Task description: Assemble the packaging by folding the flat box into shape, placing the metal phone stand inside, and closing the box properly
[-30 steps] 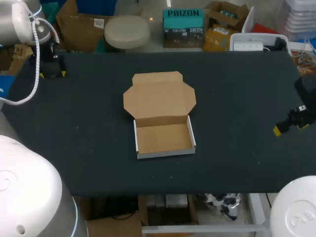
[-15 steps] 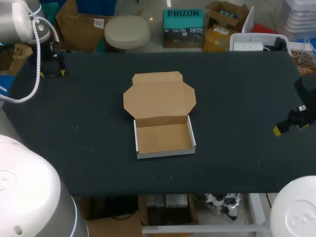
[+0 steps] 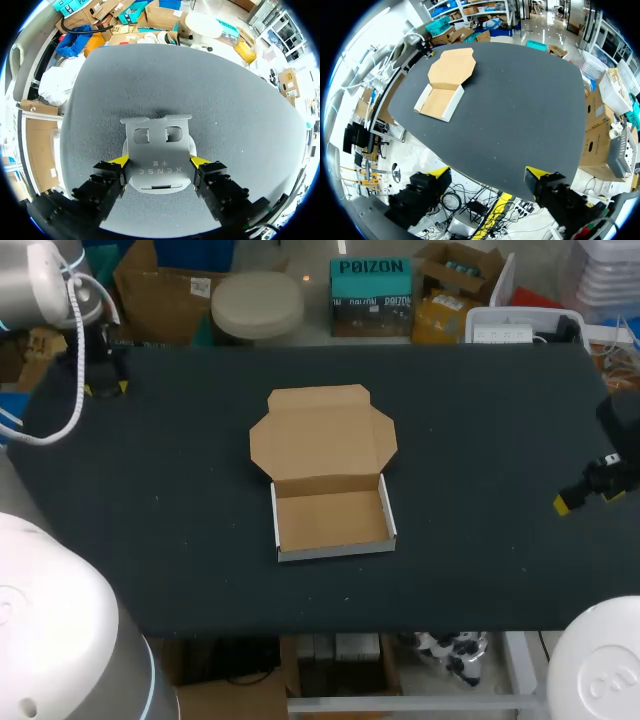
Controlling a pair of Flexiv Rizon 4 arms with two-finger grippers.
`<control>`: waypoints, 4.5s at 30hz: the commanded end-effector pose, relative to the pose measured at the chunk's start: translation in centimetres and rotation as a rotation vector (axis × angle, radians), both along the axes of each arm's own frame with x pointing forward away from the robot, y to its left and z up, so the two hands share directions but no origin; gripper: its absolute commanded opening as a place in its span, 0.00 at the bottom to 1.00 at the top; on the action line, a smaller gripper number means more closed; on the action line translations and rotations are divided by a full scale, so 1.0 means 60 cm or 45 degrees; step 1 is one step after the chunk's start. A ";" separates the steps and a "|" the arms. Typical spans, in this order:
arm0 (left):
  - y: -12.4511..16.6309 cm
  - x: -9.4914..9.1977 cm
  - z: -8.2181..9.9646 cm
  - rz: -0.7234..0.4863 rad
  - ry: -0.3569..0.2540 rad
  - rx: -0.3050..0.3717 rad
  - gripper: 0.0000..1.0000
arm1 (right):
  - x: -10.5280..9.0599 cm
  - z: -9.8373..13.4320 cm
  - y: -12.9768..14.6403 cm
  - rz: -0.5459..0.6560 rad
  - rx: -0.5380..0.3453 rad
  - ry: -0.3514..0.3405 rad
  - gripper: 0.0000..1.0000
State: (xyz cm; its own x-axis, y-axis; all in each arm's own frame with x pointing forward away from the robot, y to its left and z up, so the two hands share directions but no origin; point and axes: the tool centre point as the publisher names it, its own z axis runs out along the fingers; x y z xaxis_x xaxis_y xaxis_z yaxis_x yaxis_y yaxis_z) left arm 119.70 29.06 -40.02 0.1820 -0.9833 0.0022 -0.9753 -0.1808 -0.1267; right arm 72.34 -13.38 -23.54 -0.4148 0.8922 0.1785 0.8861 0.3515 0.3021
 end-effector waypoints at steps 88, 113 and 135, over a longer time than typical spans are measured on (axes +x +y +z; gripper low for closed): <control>-0.160 -0.343 0.185 -0.630 -0.185 0.020 0.00 | -0.009 -0.041 0.046 1.096 0.189 -0.483 1.00; -0.282 -0.407 0.205 -0.768 -0.151 0.044 0.00 | 0.012 -0.096 0.065 1.092 0.135 -0.452 1.00; -0.448 -0.481 0.245 -0.983 -0.095 0.045 0.00 | 0.012 -0.096 0.065 1.092 0.135 -0.452 1.00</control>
